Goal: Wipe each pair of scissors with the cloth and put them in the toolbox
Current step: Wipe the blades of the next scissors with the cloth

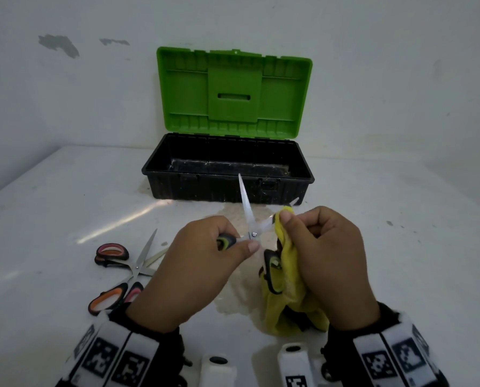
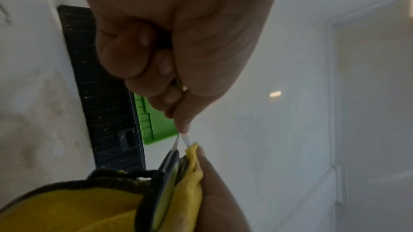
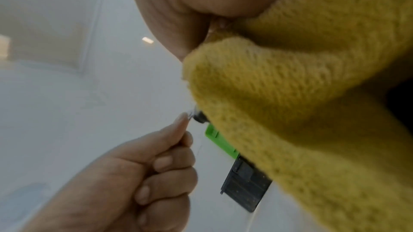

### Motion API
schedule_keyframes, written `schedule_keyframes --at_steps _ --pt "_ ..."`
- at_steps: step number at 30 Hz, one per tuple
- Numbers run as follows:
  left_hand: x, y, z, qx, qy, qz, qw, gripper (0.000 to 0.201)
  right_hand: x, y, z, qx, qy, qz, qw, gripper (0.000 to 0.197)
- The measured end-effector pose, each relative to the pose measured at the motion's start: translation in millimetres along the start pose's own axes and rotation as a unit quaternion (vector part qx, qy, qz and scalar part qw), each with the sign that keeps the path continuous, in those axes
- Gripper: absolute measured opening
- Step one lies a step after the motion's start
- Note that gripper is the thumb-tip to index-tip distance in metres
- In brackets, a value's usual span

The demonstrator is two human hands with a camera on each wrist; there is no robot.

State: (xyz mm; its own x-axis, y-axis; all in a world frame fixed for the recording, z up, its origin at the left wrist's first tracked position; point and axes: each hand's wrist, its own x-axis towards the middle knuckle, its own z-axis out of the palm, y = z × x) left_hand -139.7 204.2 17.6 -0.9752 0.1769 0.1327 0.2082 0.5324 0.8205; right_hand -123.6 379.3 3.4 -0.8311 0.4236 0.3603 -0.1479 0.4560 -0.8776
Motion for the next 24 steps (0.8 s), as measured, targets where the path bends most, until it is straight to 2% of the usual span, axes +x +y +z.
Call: schedule_keyframes --at_steps 5,8,11,15,20,24 --pt "9.7 -9.8 -4.3 -0.17 -0.037 -0.08 0.981 0.013 -7.8 0.3 -4.2 0.063 -0.092 0.032 0.993 0.026" --pt "13.6 -7.5 -8.5 -0.255 -0.053 -0.096 0.961 0.004 -10.3 -2.6 -5.7 0.1 -0.161 0.039 0.981 0.024" --pt "16.1 -9.7 -10.6 -0.316 -0.045 -0.095 0.943 0.012 -12.1 -2.1 -4.9 0.155 -0.214 0.061 0.963 0.026" --pt "14.9 -15.2 -6.0 -0.385 0.002 -0.08 0.919 0.013 -14.3 1.7 -0.4 0.213 -0.214 0.068 0.951 0.025" --pt "15.8 -16.4 -1.7 -0.491 0.01 -0.101 0.865 0.021 -18.6 -2.6 4.9 0.256 -0.197 0.074 0.944 0.022" --pt "15.8 -16.5 -2.3 -0.51 0.034 -0.083 0.855 0.016 -20.7 -6.7 5.0 0.255 -0.174 0.068 0.949 0.026"
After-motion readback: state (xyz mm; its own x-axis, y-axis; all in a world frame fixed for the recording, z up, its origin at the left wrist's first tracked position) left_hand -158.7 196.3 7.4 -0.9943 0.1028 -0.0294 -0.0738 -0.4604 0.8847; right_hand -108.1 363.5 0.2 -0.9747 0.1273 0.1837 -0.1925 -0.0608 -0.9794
